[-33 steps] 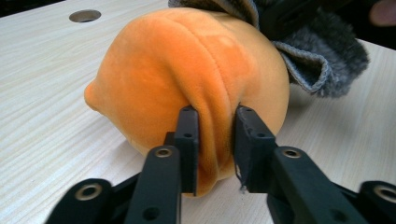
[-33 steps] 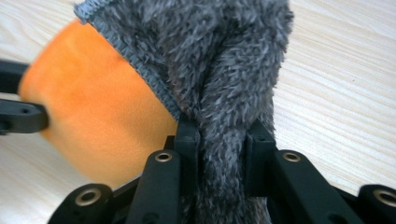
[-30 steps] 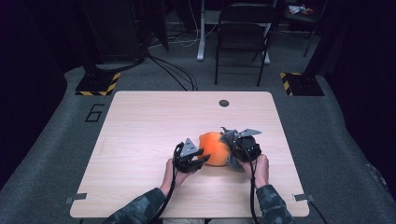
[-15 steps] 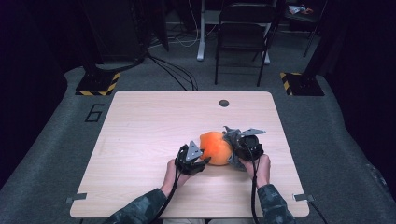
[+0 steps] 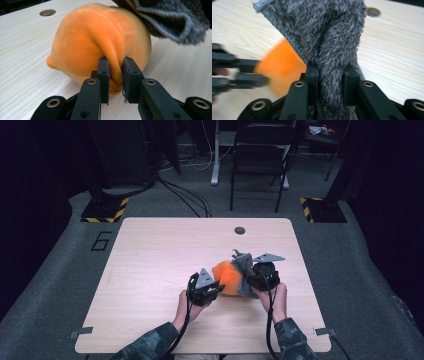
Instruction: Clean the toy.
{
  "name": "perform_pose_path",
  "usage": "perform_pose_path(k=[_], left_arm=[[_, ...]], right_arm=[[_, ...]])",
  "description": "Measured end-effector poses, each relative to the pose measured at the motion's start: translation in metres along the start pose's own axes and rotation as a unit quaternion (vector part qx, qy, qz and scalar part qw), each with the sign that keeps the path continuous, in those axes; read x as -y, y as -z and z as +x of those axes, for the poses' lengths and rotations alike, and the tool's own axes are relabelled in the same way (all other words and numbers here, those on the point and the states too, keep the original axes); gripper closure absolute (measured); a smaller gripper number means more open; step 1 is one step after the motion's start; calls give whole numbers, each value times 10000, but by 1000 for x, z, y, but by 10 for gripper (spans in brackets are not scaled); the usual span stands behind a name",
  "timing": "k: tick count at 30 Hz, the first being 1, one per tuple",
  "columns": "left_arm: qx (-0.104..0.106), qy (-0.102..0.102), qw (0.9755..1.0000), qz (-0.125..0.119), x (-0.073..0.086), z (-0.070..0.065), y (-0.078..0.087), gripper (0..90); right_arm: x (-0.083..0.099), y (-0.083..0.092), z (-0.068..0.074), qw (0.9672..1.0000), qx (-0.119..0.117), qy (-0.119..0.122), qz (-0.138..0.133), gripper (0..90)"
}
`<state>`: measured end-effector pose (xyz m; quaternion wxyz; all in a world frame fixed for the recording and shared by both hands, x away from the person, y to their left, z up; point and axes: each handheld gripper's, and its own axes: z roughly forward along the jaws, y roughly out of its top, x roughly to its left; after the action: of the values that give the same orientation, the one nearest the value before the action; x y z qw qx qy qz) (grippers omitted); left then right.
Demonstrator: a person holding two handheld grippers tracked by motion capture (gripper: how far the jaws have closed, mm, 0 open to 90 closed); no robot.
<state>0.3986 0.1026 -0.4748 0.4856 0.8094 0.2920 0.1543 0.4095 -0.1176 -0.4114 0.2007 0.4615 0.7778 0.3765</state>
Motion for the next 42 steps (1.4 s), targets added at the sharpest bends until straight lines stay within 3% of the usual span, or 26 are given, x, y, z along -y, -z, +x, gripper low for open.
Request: perform_pose_path(k=[4,7,12,14,18,26,34,38,42], left_arm=[[45,-41,10000,-57,-2,-4,2,781],[89,-57,9999,1,-1,-4,1,782],[111,-92,9999,36,0,-5,-1,783],[125,-76,9999,41,0,-4,-1,783],[126,-67,9999,32,1,-3,-2,783],[151,-36,9999,41,2,0,-2,781],[159,1,9999,29,3,1,-2,779],[172,54,9998,11,3,3,-2,777],[147,165,9997,-43,4,6,-2,773]], right_arm=[[-4,0,21,9996,-193,183,-22,713],[-1,-7,26,9995,-101,298,80,715],[6,-16,14,9995,122,251,168,720],[8,-17,11,9989,315,264,239,720],[14,-20,-2,9985,431,103,330,720],[27,-29,-27,9962,583,-263,590,721],[40,-42,-41,9924,776,-388,869,721],[49,-51,-49,9898,741,-450,1129,719],[41,-39,-51,9914,789,-464,936,719]])
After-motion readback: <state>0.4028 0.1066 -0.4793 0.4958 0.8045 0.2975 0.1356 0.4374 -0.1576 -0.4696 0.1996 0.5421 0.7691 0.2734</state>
